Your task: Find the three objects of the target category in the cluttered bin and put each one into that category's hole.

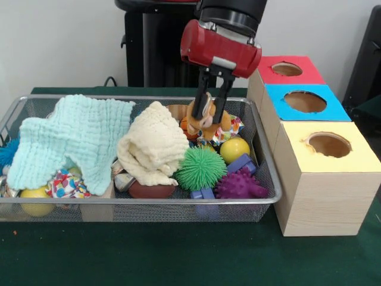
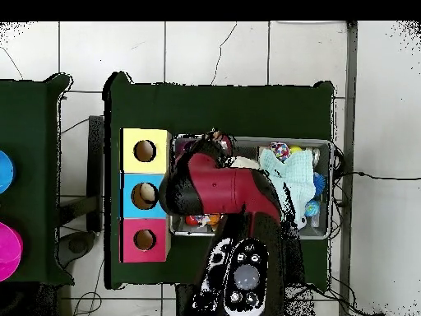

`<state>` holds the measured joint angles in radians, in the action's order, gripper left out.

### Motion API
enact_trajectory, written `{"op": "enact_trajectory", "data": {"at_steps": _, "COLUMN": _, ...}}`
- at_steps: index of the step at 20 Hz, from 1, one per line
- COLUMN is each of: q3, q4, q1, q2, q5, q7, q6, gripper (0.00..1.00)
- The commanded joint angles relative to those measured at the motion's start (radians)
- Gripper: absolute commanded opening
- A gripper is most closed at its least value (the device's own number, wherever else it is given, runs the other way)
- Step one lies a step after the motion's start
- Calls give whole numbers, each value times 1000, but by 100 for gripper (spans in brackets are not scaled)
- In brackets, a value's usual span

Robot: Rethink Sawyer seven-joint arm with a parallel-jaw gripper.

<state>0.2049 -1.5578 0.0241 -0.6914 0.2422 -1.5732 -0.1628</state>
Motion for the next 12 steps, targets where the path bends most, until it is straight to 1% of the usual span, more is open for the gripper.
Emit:
{"op": "enact_trajectory", "data": {"at_steps": 1, "q3": -61, "q4": -191, "q1": 16, "q2": -44, "q5": -86, "q7": -221, "q6": -127, "gripper": 0}}
{"op": "enact_trajectory", "data": {"at_steps": 5, "q3": -50, "q4": -233, "q1": -12, "q2": -57, "q5": -135, "q7": -247, "q6": -132, "gripper": 0}}
{"op": "enact_trajectory", "data": {"at_steps": 9, "q3": -93, "q4": -273, "q1": 14, "q2": -60, "q5": -180, "q7": -225, "q6": -141, "gripper": 0}}
{"op": "enact_trajectory", "data": {"at_steps": 12, "q3": -81, "q4": -292, "q1": -7, "q2": -63, "q5": -207, "q7": -236, "q6": -141, "gripper": 0}}
